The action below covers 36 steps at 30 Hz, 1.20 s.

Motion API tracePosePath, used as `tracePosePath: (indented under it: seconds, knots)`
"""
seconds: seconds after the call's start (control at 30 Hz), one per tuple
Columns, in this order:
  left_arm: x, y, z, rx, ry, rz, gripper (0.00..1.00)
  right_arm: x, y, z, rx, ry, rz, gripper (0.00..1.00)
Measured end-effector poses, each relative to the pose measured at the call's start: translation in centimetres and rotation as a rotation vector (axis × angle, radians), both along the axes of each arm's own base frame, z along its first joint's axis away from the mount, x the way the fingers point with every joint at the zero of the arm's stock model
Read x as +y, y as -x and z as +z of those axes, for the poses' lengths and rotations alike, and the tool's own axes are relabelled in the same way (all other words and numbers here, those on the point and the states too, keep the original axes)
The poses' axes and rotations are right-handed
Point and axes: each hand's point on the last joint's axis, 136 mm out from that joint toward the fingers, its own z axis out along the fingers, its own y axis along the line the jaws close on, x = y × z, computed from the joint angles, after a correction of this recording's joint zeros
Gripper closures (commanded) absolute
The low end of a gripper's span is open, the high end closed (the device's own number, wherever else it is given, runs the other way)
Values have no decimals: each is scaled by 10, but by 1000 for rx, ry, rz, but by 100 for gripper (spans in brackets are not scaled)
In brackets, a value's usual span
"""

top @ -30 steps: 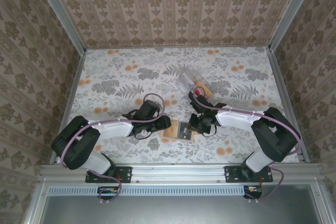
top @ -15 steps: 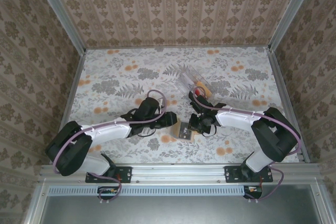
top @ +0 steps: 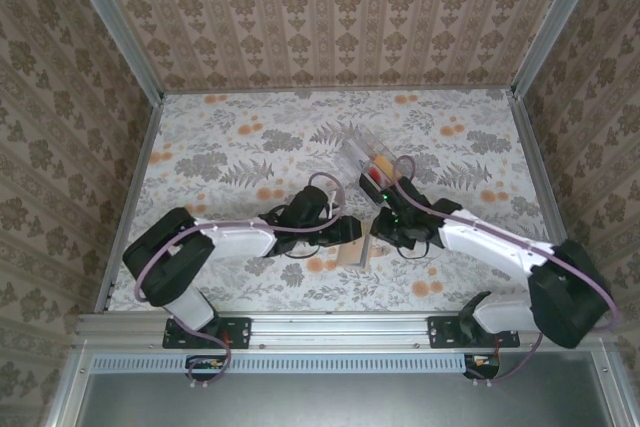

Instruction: Put the credit cards into the card holder

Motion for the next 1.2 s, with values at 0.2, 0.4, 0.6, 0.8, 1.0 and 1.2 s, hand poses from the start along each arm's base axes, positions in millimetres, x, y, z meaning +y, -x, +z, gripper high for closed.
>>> tracePosePath:
  seconds: [0.2, 0.4, 0.6, 0.8, 1.0, 1.2]
  knots:
    - [-7, 0, -20, 64, -5, 14, 60, -12, 10, -2, -2, -21, -25, 78]
    - [-7, -1, -24, 88, -5, 52, 63, 6, 8, -5, 17, -88, 6, 85]
    - [1, -4, -17, 62, -15, 88, 63, 20, 4, -16, 60, -101, 38, 88]
    - [2, -7, -11, 45, -13, 104, 64, 32, -2, -25, 85, -122, 60, 89]
    - [3, -7, -12, 46, -15, 105, 65, 34, 1, -43, 136, -87, 81, 89]
    - [4, -6, -13, 45, -25, 101, 62, 32, 3, -49, 149, -71, 93, 89]
